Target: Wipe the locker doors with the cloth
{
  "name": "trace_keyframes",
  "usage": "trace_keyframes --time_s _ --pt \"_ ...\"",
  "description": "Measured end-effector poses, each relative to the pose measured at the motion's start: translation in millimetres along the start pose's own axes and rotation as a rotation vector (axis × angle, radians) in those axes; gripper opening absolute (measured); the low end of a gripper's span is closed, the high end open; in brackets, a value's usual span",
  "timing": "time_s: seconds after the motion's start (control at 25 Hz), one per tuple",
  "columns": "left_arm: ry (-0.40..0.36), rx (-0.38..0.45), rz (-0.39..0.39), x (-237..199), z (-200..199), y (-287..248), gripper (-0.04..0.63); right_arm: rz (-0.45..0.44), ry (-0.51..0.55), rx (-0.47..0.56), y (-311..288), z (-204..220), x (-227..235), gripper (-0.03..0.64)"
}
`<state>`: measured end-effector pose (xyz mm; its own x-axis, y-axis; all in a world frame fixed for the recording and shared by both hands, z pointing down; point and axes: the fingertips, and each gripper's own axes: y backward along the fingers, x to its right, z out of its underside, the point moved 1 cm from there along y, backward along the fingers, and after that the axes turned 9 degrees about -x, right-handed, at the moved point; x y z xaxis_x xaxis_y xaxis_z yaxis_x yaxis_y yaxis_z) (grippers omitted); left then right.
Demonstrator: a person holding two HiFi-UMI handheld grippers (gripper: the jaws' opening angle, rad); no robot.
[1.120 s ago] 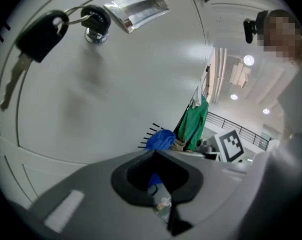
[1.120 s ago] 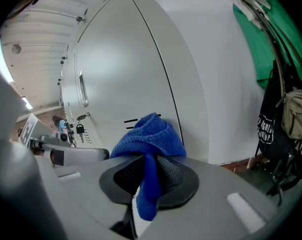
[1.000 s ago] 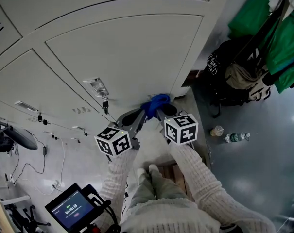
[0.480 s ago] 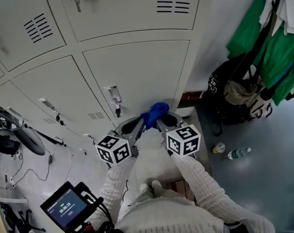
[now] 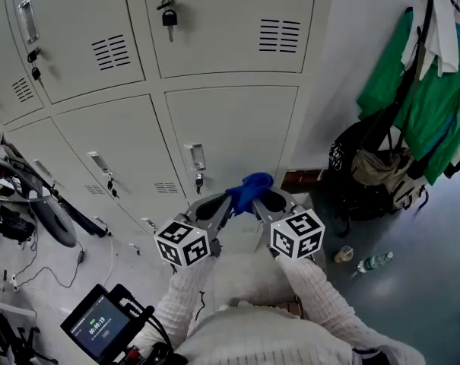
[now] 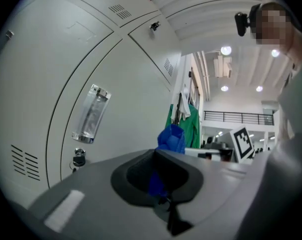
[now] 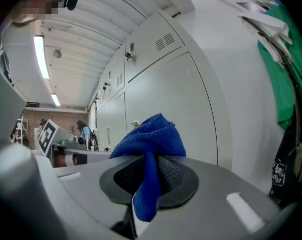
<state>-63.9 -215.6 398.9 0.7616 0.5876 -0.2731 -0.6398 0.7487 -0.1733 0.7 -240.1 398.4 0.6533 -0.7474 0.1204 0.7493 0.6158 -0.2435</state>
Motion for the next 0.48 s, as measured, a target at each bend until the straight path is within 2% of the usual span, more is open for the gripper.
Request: trace_keyframes --time_s 0.16,0.48 --pt "0.004 0.046 -0.01 0 -10 10 0.006 -0.016 0.01 0.03 6 -7 -10 0.051" --pt "-0.003 0.052 0.011 7 -9 6 0.006 -0.004 0.014 0.033 16 2 -11 0.051"
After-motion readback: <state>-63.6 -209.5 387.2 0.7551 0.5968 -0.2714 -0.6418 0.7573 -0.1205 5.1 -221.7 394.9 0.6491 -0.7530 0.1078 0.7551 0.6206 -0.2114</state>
